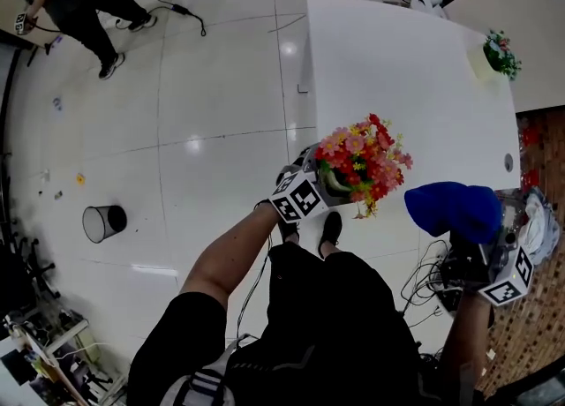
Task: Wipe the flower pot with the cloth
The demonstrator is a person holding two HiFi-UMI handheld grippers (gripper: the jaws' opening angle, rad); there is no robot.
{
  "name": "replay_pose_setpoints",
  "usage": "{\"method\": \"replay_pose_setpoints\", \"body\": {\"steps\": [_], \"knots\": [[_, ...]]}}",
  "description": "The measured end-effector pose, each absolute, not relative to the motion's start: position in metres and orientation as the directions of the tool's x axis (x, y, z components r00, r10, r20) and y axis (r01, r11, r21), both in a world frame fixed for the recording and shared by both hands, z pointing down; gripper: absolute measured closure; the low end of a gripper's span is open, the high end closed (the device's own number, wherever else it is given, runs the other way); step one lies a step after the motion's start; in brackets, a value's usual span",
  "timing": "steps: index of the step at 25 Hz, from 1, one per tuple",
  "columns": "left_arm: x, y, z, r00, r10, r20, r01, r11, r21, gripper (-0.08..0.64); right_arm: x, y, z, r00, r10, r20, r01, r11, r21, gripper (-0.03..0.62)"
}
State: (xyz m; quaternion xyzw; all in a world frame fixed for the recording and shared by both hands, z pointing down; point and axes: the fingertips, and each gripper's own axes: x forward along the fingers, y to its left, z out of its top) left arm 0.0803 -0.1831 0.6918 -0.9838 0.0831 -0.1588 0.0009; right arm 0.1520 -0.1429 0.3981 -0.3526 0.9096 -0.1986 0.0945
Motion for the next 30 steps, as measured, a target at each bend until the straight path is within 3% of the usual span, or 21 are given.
{"method": "replay_pose_setpoints", "body": {"steps": [9, 25, 26, 30], "knots": [[0.081, -0.179, 0.697, 0.935, -0.149, 0.321, -0.138, -0.989, -0.056, -0.003, 0.158, -0.127, 0.41, -0.662, -0.749, -0.03, -0.655, 0.597, -0.463, 0.502], [0.086, -0.18, 0.706, 0.911, -0.131, 0.39, -0.101, -0.99, -0.096, -0.006, 0.139, -0.126, 0.405, -0.662, -0.749, -0.024, -0.658, 0.597, -0.459, 0.502], [0.083, -0.18, 0.706, 0.913, -0.131, 0.385, -0.102, -0.99, -0.094, -0.034, 0.138, -0.126, 0.403, -0.66, -0.751, -0.026, -0.661, 0.596, -0.457, 0.502], [0.062, -0.186, 0.707, 0.914, -0.165, 0.371, -0.158, -0.986, -0.049, -0.038, 0.142, -0.12, 0.396, -0.648, -0.761, -0.034, -0.671, 0.591, -0.448, 0.502]]}}
